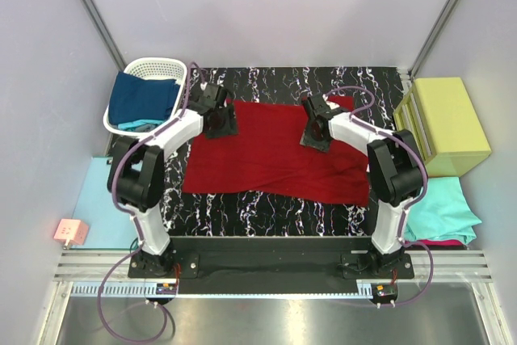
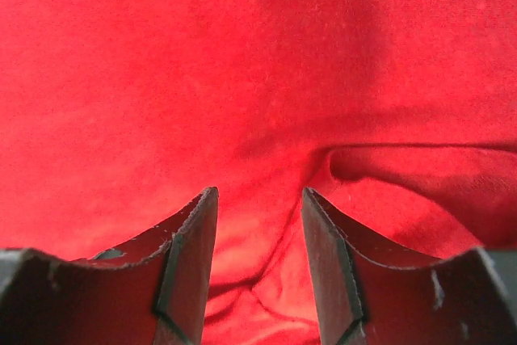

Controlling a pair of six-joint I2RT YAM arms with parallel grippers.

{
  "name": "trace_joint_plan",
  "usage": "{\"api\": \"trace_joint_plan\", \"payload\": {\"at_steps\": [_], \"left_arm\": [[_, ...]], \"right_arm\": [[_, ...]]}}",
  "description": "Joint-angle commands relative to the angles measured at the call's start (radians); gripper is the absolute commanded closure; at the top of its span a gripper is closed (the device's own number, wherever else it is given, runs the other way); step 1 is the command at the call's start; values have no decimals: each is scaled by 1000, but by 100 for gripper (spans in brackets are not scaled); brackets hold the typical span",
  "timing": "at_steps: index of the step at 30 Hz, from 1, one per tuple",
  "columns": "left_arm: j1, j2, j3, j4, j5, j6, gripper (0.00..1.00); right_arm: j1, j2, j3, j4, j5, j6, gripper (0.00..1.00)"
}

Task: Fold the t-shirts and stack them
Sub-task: Fold the flattened tshirt in 1/3 of the way

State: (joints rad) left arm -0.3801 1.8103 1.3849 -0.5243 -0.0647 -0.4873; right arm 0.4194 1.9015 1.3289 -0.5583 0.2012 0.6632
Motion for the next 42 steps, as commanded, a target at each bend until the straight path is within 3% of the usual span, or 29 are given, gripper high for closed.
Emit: {"api": "trace_joint_plan", "payload": {"at_steps": [1,11,24,34,42], "left_arm": [[18,69,-29,33,17,-10,37],[17,132,-9,6,49,-13,39],[-48,31,-262,-28,19,-59,42],[-82,-143,-478,-55,19,-89,43],[-103,-186,-524,-62,17,-106,43]], "right_arm": [[-5,44,39,24,43,24,46],[-7,140,128,-41,49,22,46],[35,65,-148,-32,-29,93,48],[93,-30,-292,-28,-59,134,48],[137,-105,-392,-23,-72,180,49]]}}
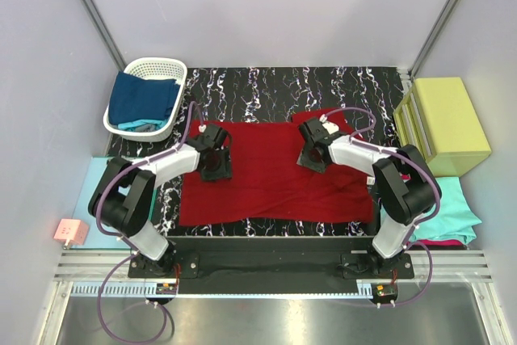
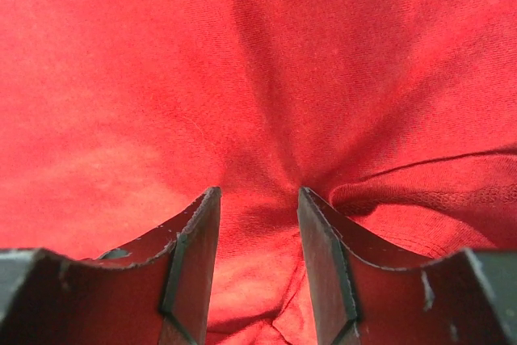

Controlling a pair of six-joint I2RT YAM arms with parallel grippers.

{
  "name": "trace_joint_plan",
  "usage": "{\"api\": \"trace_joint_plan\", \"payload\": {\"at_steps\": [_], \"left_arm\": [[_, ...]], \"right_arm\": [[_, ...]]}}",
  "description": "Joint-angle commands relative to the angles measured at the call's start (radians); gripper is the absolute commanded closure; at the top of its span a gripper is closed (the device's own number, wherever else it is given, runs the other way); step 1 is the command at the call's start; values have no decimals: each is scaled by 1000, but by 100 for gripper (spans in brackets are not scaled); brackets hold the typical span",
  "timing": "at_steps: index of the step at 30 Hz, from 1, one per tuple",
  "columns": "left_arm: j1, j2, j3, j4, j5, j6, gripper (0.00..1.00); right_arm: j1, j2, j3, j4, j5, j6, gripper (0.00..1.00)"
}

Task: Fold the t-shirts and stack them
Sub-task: Fold the flattened tshirt in 1/3 of the way, then grap the side of the flattened tshirt furthest away from the robot with both arms

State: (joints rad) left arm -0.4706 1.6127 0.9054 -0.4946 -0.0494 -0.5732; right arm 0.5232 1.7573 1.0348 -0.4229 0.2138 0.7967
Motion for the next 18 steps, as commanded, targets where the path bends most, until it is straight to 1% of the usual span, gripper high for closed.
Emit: {"api": "trace_joint_plan", "payload": {"at_steps": [1,4,6,7,8,9,10,11,12,13,14,15,16,18], "left_arm": [[-14,16,-34,-93,0,-20,43],[-14,27,12,-111,-9,-17,43],[-14,21,55,-127,-42,-11,41],[-14,9,116,-143,-59,-7,39],[-14,3,153,-151,-97,-2,38],[-13,0,196,-159,-116,4,34],[-5,4,284,-166,-136,12,32],[4,18,332,-170,-164,28,29],[19,36,381,-176,-170,35,22],[64,83,479,-192,-162,36,21],[91,113,522,-200,-124,35,21],[116,162,561,-205,-106,33,21],[159,185,620,-209,-92,27,21],[193,245,661,-205,-72,32,21]], "right_arm": [[34,36,-99,-159,-83,47,49],[35,31,-88,-160,-83,41,49],[35,21,-41,-162,-56,16,47],[35,-1,-15,-162,-35,6,45],[34,-10,57,-166,17,-19,41],[23,-13,103,-168,38,-36,39],[9,-6,155,-168,45,-56,38],[-9,11,270,-177,38,-88,37],[-73,66,331,-188,20,-96,36],[-106,103,397,-201,-3,-97,36],[-139,141,524,-235,-42,-100,37],[-181,210,588,-252,-50,-105,39],[-195,241,688,-266,-50,-122,40],[-216,310,761,-277,-24,-143,41]]}}
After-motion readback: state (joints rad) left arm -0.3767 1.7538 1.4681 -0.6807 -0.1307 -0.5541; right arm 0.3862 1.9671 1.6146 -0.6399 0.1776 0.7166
